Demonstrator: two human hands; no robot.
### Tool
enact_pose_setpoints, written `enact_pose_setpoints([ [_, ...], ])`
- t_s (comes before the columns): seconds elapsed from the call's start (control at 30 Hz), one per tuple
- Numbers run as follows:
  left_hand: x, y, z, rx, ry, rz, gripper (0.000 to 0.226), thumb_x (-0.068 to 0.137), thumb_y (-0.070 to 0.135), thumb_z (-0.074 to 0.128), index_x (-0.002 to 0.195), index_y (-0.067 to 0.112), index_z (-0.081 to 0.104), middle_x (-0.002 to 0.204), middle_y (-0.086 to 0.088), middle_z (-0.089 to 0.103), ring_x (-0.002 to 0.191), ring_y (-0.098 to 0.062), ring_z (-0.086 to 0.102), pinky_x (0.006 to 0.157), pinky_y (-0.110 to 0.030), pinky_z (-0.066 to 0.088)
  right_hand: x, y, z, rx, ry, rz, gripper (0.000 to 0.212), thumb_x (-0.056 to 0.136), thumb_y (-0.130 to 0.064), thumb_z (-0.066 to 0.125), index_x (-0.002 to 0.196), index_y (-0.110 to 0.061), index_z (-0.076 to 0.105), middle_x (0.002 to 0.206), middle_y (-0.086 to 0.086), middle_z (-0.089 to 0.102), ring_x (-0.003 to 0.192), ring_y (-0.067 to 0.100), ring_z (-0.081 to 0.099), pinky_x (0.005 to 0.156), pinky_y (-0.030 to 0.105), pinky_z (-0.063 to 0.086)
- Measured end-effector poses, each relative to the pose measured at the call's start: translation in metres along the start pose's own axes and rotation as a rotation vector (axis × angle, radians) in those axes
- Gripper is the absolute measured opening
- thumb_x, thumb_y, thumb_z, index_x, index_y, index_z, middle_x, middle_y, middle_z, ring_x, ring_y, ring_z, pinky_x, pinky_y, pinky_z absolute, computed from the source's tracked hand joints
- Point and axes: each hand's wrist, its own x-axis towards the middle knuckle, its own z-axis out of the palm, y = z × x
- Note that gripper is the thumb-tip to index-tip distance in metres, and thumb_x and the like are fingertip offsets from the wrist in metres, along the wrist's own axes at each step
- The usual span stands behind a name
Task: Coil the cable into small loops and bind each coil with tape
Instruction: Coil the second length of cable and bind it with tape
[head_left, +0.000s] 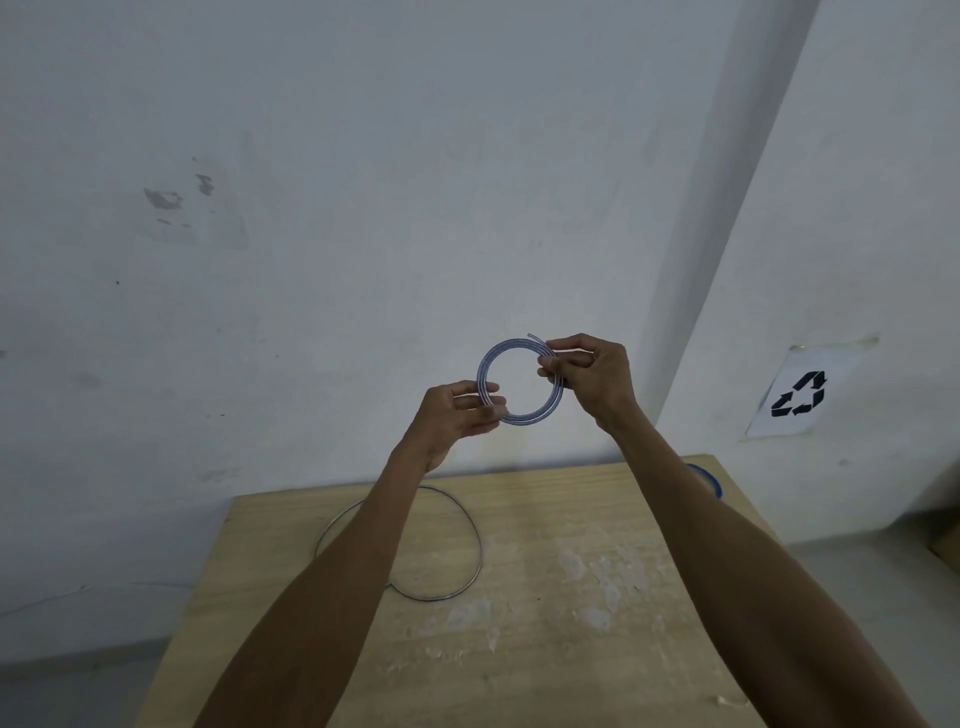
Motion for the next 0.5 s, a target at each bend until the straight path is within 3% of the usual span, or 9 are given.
enact_pose_setpoints([
  [0.2,-0.002,-0.002,0.0,-0.042,-0.005,0.007,0.029,0.081,-0.013,0.076,0.107,-0.004,0.071,0.103,-0.024,0.076,0.097,-0.032,0.075,0.089,-0.036,0.061,0.001,-0.002,-0.005,0.102,-0.075,0.037,0.023,0.084,-0.001,0.08,0.105,0.005,0.072,0.091,0.024,0.077,0.08,0.034,0.076,0.082,0.042,0.062],
  [0.37,-0.004,0.004,0.002,-0.014,-0.036,0.003,0.041,0.084,-0.007,0.077,0.123,-0.001,0.067,0.11,-0.023,0.076,0.103,-0.034,0.075,0.093,-0.037,0.06,0.0,-0.002,-0.009,0.08,-0.106,0.062,0.019,0.083,-0.002,0.081,0.1,-0.001,0.073,0.092,0.026,0.076,0.081,0.034,0.076,0.081,0.043,0.063],
  [0.5,-0.003,0.013,0.004,-0.072,0.104,0.07,0.035,0.088,0.002,0.077,0.121,-0.005,0.068,0.107,-0.02,0.077,0.102,-0.034,0.076,0.092,-0.038,0.061,-0.004,0.0,-0.009,0.085,-0.11,0.035,0.017,0.083,-0.001,0.08,0.098,-0.002,0.073,0.092,0.028,0.075,0.079,0.034,0.076,0.08,0.044,0.063],
])
